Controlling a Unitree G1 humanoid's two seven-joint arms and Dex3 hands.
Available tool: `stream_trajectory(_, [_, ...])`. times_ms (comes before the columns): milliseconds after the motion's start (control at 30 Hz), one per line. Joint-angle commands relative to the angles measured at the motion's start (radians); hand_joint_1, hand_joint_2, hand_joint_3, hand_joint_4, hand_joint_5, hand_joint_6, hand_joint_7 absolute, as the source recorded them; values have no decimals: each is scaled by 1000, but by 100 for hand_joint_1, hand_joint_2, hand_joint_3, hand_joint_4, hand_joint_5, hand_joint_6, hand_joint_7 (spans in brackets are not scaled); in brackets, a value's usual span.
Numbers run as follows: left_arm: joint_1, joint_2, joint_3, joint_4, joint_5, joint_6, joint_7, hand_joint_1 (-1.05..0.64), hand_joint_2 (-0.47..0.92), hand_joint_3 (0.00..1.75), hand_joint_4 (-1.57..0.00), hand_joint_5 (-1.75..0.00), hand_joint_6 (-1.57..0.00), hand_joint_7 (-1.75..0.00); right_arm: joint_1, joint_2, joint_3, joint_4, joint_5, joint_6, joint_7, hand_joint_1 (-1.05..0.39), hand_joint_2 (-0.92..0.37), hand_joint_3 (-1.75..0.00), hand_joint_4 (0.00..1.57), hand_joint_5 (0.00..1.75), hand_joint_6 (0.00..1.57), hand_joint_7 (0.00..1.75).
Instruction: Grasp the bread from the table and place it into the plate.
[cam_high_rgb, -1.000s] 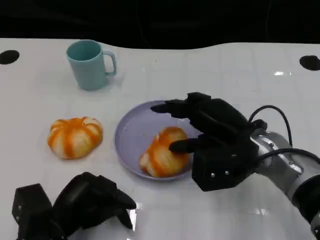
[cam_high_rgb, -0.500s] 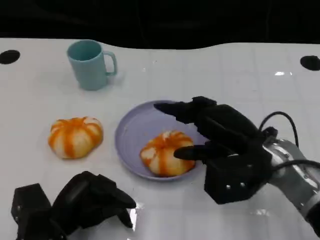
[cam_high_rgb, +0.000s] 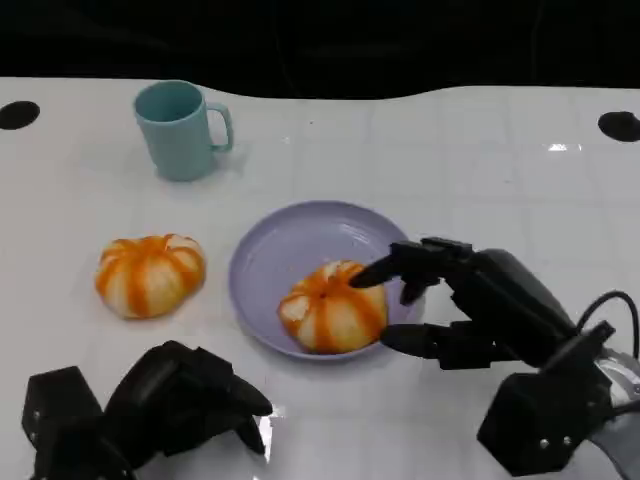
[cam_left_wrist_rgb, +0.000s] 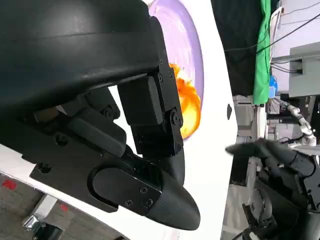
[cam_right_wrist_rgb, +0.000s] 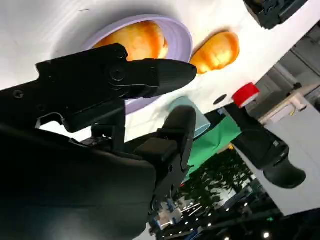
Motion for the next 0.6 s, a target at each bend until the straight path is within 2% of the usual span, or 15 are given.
stream_trajectory(33, [9,15,-6,-2,10,-12,16,-105,86,1,-123,-94,-156,-6,95,-34,-55,-59,112,-51,38,-57,-92,-32,66,174,47,162])
stream_trajectory(200, [10,12,-8,-7,9,-9,17,-105,86,0,-122,-94,-156,-5,179,-45,-90,-115,205,-62,93,-54,-92,-30,72,175,55,174])
stream_trajectory(333, [8,11,-11,-7,12,-14,21,-105,86,0,-123,-94,-156,-5,240,-61,-111,-139,243,-84,127,-51,-92,-27,75,175,60,175])
stream_trajectory(467, [7,12,-14,-7,11,-15,24,-105,86,0,-123,-94,-156,-5,256,-57,-125,-143,249,-92,145,-49,-92,-26,76,175,61,174])
stream_trajectory(600, [5,12,-16,-12,8,1,29,-105,86,0,-123,-94,-156,-5,326,-73,-144,-135,282,-129,170,-44,-91,-24,76,175,61,174])
